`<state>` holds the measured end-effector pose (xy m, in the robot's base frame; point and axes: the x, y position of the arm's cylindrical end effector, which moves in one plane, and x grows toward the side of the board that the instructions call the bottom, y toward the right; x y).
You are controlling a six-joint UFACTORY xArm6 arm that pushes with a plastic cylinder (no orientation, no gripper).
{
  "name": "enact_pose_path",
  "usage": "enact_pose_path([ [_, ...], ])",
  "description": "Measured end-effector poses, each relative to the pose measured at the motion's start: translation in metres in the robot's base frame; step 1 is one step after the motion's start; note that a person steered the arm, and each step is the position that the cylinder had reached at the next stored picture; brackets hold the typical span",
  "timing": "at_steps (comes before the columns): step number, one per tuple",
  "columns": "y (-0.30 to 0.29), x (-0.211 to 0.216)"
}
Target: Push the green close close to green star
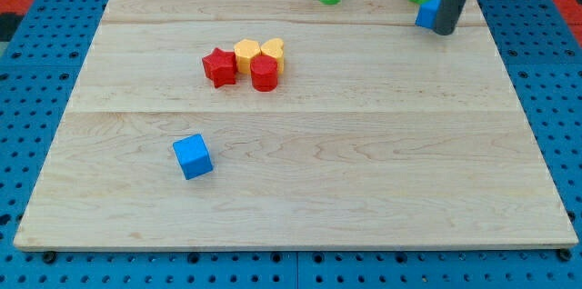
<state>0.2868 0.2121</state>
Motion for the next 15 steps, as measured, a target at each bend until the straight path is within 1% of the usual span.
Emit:
enact_pose_path([
  [1,-0.012,-0.019],
  [2,-0.035,-0.008],
  [3,-0.121,-0.013],
  [4,-0.200,-0.036],
  [5,-0.243,-0.084],
  [6,-0.248,-0.095],
  [8,-0.217,-0.093],
  [10,-0.136,-0.094],
  [11,-0.098,-0.086],
  [12,-0.082,-0.057],
  [13,-0.074,-0.013],
  [15,-0.093,0.135],
])
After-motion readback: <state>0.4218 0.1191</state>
